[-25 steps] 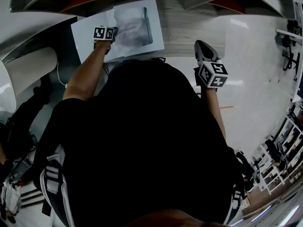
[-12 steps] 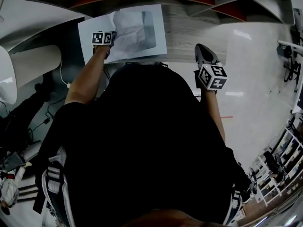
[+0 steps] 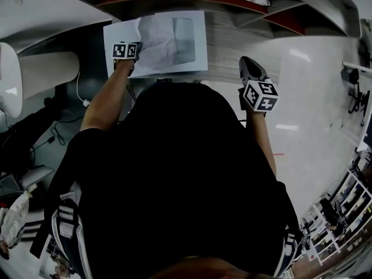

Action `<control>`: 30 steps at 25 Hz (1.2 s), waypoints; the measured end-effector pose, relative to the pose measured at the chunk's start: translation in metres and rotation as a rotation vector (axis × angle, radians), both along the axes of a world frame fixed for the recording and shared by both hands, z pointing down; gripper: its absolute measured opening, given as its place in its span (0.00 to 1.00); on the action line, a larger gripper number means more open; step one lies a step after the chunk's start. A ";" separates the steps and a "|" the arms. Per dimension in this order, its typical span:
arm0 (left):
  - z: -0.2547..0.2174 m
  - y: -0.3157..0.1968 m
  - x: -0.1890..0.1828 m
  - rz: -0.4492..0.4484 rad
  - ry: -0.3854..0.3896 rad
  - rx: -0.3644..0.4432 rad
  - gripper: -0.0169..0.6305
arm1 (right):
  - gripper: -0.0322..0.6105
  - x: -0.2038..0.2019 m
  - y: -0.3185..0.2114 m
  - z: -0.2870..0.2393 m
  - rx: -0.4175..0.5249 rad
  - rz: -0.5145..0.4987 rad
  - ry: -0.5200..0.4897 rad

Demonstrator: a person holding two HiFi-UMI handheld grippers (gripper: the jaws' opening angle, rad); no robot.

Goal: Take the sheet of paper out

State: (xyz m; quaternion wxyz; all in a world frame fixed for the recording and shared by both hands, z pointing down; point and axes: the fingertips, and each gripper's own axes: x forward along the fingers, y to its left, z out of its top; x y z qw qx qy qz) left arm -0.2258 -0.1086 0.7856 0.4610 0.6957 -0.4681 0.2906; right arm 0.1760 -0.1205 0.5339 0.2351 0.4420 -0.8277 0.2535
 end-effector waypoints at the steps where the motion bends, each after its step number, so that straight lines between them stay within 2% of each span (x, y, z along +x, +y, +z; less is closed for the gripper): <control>1: -0.001 0.002 -0.002 -0.006 -0.002 0.002 0.06 | 0.07 -0.001 0.000 0.000 0.001 -0.005 -0.001; 10: -0.013 0.019 -0.023 -0.063 -0.012 0.028 0.06 | 0.07 -0.014 -0.003 0.000 0.011 -0.056 -0.007; 30: -0.020 0.067 -0.058 -0.187 -0.046 0.029 0.06 | 0.07 -0.040 -0.012 0.005 0.011 -0.169 -0.017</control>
